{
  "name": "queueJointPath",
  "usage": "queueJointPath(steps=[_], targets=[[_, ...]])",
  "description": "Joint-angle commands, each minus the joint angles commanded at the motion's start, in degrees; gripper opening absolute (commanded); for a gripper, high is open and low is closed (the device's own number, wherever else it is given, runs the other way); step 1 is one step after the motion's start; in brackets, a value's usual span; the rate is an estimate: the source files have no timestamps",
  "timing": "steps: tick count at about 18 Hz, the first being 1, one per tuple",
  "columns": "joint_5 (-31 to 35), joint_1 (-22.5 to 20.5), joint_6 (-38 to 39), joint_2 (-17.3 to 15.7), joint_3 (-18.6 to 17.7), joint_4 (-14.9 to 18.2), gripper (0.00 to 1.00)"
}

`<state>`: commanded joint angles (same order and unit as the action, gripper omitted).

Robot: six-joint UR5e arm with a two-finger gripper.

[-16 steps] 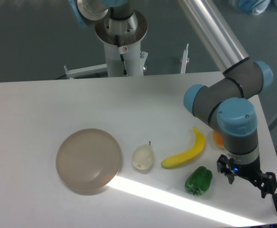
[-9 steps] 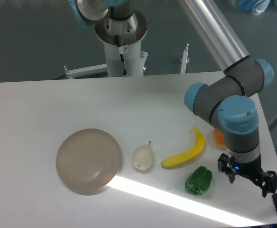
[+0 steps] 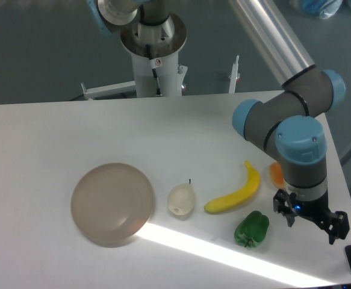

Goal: Pick up the banana from the table
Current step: 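Raise the gripper slightly above the table near the banana, then move the open gripper over the yellow banana's middle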

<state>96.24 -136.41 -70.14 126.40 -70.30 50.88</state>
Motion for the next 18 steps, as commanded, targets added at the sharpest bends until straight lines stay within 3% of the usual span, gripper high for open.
queueJointPath(steps=[3,8,9,12,15,18], targets=[[-0.5,-1.4,-0.1,-3.0,-3.0,3.8,1.0],[-8.7,-4.7,-0.8,-6.2,-7.0,11.7,1.0],[-9.0,-5.0,-0.8,-6.4,-7.9,11.9,1.0],[-9.3,-5.0,-0.7,-6.4,-10.8,11.5,1.0],[-9.1,-4.7,-0.1,-6.5,-16.7,4.5,1.0],[-9.1,-4.7,-0.4,-6.5,-21.3,0.2,1.0]])
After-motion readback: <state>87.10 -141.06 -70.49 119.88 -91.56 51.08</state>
